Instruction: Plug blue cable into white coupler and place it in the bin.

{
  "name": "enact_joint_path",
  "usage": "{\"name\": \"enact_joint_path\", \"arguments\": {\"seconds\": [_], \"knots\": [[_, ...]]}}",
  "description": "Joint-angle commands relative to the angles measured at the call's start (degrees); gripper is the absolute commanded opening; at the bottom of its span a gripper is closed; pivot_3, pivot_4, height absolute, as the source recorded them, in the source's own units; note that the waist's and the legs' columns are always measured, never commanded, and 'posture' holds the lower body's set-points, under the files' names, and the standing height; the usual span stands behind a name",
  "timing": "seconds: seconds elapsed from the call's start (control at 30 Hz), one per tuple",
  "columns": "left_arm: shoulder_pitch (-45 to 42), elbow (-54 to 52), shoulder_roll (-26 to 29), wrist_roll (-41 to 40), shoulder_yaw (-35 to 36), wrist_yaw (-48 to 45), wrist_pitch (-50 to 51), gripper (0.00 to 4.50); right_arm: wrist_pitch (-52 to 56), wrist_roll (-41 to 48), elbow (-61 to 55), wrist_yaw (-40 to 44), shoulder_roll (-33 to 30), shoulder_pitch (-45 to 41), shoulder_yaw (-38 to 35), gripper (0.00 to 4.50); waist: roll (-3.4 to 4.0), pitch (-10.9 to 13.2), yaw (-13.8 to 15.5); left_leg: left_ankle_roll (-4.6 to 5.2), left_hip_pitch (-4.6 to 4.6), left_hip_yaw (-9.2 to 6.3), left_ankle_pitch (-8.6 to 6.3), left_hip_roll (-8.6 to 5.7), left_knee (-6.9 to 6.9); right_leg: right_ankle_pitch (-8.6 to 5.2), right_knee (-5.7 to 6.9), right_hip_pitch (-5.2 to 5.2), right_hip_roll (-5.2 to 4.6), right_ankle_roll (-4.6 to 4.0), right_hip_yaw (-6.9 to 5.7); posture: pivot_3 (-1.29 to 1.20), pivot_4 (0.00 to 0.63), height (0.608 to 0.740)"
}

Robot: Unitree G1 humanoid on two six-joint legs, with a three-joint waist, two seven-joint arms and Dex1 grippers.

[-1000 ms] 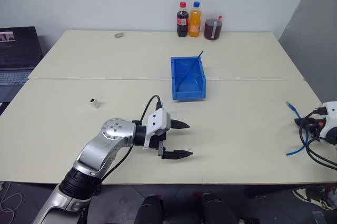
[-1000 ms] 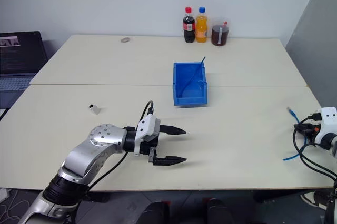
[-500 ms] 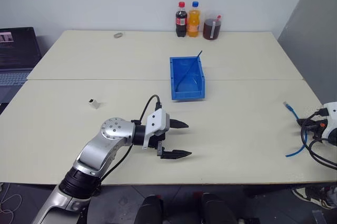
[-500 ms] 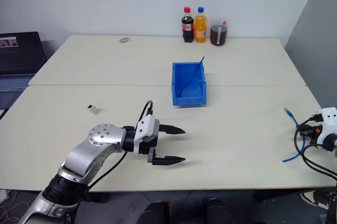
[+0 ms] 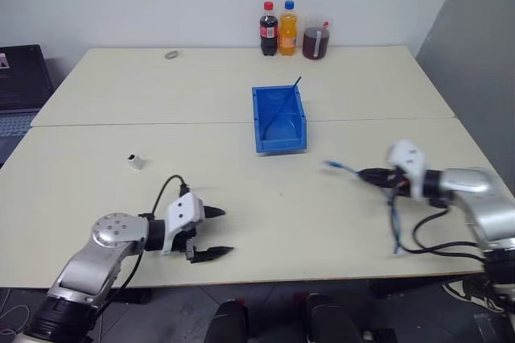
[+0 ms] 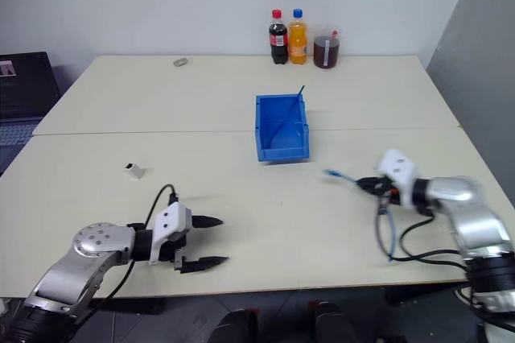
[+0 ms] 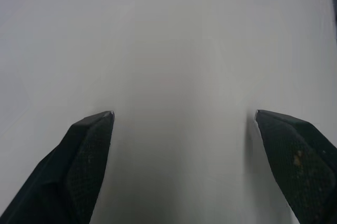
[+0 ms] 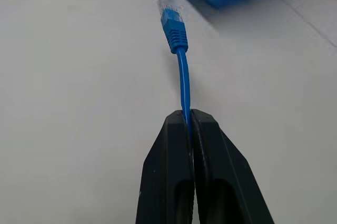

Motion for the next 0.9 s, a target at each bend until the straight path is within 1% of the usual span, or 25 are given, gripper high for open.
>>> {"name": "enact_joint_path", "arguments": {"seconds": [0.03,0.1,0.13,0.17,0.23,0.33,0.43,0.53,0.57,0.63,0.67,0.7,0.73,0.77,0.8,0.83,0.9], "knots": [[-0.83,3.15,0.29,-0.41,4.7,2.58,-0.26,4.5,0.73,-3.7,-1.28,-0.22,6.73,-5.07,8.46,0.05,0.01,0.01,0.12,0.0,-0.05,-0.02,0.0,0.0,0.0,0.0,0.02,-0.03,0.0,0.0,-0.02,0.0,0.15,0.74],[-0.9,4.86,1.19,-0.33,6.14,2.52,-0.44,4.5,-0.33,-7.45,2.52,-1.87,12.18,-8.73,13.61,0.05,-0.01,0.02,0.42,0.0,-0.07,-0.02,0.0,-0.01,0.0,0.0,0.01,-0.04,-0.01,-0.01,-0.03,0.0,0.15,0.74],[-0.9,5.3,1.46,-0.46,6.76,2.35,-0.41,4.5,-1.13,-9.07,4.47,-2.38,14.36,-10.29,15.58,0.05,-0.06,0.02,1.25,0.0,-0.14,-0.03,0.0,-0.02,0.0,0.01,0.0,-0.08,-0.02,-0.02,-0.06,0.0,0.15,0.74],[-0.75,5.22,1.89,-0.64,7.28,2.03,-0.14,4.5,-2.75,-10.87,6.61,-2.33,16.32,-11.96,17.93,0.05,-0.08,0.03,1.28,-0.02,-0.15,-0.01,-0.01,-0.08,0.01,0.1,-0.06,-0.06,-0.11,-0.21,-0.06,0.0,0.15,0.74],[-0.44,4.66,2.37,-1.16,7.92,1.47,0.7,4.5,-5.61,-13.58,10.42,-1.85,19.15,-14.45,20.97,0.05,-0.12,0.05,1.25,-0.02,-0.14,-0.01,-0.01,-0.04,-0.01,0.14,-0.04,-0.08,-0.06,-0.28,-0.08,0.0,0.15,0.74],[0.11,3.91,2.56,-1.33,7.93,1.07,1.57,4.5,-8.33,-15.98,14.75,-1.7,21.99,-16.99,23.04,0.05,-0.12,0.05,1.2,-0.02,-0.09,-0.04,-0.01,0.01,-0.07,0.1,0.02,-0.1,-0.01,-0.36,-0.13,0.0,0.15,0.74],[0.56,2.97,2.24,-1.22,7.65,1.32,2.16,4.5,-10.18,-17.25,17.13,-1.5,23.41,-18.35,23.76,0.65,-0.13,0.05,1.34,-0.02,-0.1,-0.04,-0.01,0.0,-0.06,0.11,0.02,-0.09,-0.03,-0.38,-0.13,0.0,0.15,0.74],[0.27,2.07,1.93,-1.14,6.6,1.22,2.95,4.5,-11.3,-17.45,17.48,-0.54,23.03,-18.53,23.13,1.46,-0.14,0.04,1.47,-0.02,-0.1,-0.07,-0.01,-0.01,-0.04,0.11,0.01,-0.07,-0.05,-0.38,-0.17,0.0,0.15,0.74],[0.04,1.84,1.85,-1.11,6.22,1.12,3.25,4.5,-11.0,-17.0,16.81,0.18,22.64,-18.35,22.77,1.66,-0.14,0.04,1.46,-0.02,-0.1,-0.07,-0.01,-0.01,-0.04,0.11,0.02,-0.06,-0.05,-0.38,-0.17,0.0,0.15,0.74],[-0.47,1.76,1.68,-0.98,5.73,1.09,3.66,4.5,-9.12,-15.55,14.54,2.22,21.8,-17.76,22.09,2.25,-0.13,0.04,1.44,-0.02,-0.09,-0.07,-0.01,-0.01,-0.05,0.11,0.02,-0.06,-0.04,-0.38,-0.17,0.0,0.15,0.74],[-0.66,1.81,1.62,-0.92,5.6,1.13,3.77,4.5,-8.18,-14.96,13.57,2.96,21.5,-17.53,21.88,2.42,-0.14,0.04,1.42,-0.02,-0.09,-0.08,-0.01,-0.01,-0.05,0.11,0.03,-0.06,-0.04,-0.38,-0.17,0.0,0.15,0.74],[-0.82,1.86,1.55,-0.85,5.5,1.2,3.86,4.5,-7.0,-14.33,12.41,3.63,21.25,-17.25,21.62,2.71,-0.13,0.04,1.41,-0.02,-0.09,-0.08,-0.01,-0.01,-0.05,0.11,0.03,-0.06,-0.04,-0.39,-0.17,0.0,0.15,0.74],[-1.14,2.02,1.47,-0.69,5.2,1.18,3.9,4.5,-4.64,-13.11,10.22,4.93,20.69,-16.73,21.17,2.84,-0.13,0.04,1.39,-0.02,-0.09,-0.08,-0.01,-0.01,-0.05,0.11,0.03,-0.07,-0.04,-0.39,-0.17,0.0,0.15,0.74],[-1.94,2.17,1.13,-0.52,4.52,1.19,4.15,4.5,-1.72,-11.58,6.6,6.74,18.97,-15.67,20.38,3.2,-0.13,0.04,1.44,-0.02,-0.1,-0.09,-0.01,-0.01,-0.05,0.11,0.03,-0.07,-0.04,-0.39,-0.17,0.0,0.15,0.74],[-2.49,2.26,0.91,-0.41,4.06,1.16,4.34,4.5,0.51,-10.55,3.86,7.96,17.71,-14.89,19.85,3.41,-0.13,0.04,1.52,-0.02,-0.1,-0.11,-0.01,-0.01,-0.05,0.11,0.03,-0.06,-0.04,-0.39,-0.19,0.0,0.15,0.74],[-3.52,2.74,0.32,-0.1,3.26,1.29,4.38,4.5,2.74,-9.36,0.94,8.18,16.29,-13.7,18.34,3.72,-0.13,0.04,1.58,-0.02,-0.13,-0.14,-0.01,-0.02,-0.04,0.11,0.03,-0.06,-0.04,-0.39,-0.21,0.0,0.15,0.74],[-5.09,4.11,-0.73,1.1,1.61,1.55,3.57,4.5,5.97,-7.9,-3.28,7.12,14.42,-11.86,15.67,4.2,-0.14,0.04,1.64,-0.02,-0.16,-0.18,-0.01,-0.06,-0.01,0.11,0.02,-0.04,-0.08,-0.39,-0.24,0.0,0.15,0.74]]}}
